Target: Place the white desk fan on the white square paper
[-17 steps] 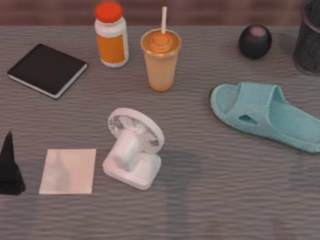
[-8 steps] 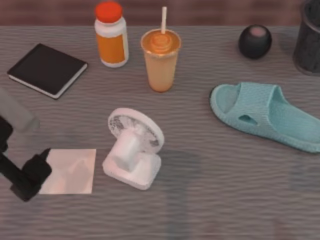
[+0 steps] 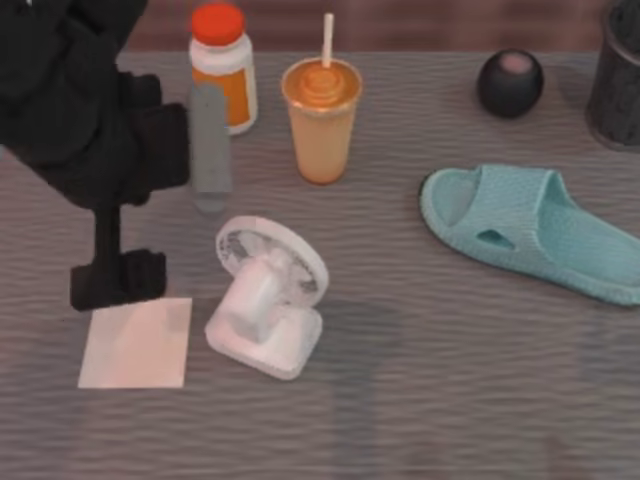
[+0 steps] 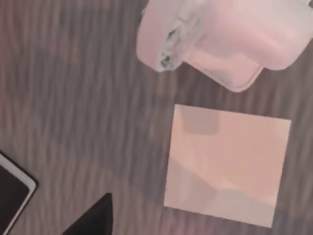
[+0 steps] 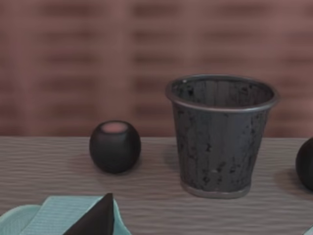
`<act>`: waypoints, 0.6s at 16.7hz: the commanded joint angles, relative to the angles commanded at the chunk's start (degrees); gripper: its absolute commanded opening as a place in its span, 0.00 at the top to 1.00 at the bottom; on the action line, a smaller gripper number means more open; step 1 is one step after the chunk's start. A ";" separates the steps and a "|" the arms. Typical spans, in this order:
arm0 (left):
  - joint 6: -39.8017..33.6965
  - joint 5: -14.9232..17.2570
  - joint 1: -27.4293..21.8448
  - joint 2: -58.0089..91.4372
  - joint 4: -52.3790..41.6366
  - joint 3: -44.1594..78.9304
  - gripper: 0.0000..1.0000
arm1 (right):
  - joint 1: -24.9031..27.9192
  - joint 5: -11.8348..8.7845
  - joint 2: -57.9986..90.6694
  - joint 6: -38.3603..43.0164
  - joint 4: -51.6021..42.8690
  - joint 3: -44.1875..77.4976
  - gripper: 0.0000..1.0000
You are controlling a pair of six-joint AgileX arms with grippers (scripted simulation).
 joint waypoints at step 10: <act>21.26 -2.52 -7.31 33.43 -19.13 35.32 0.00 | 0.00 0.00 0.00 0.00 0.00 0.00 0.00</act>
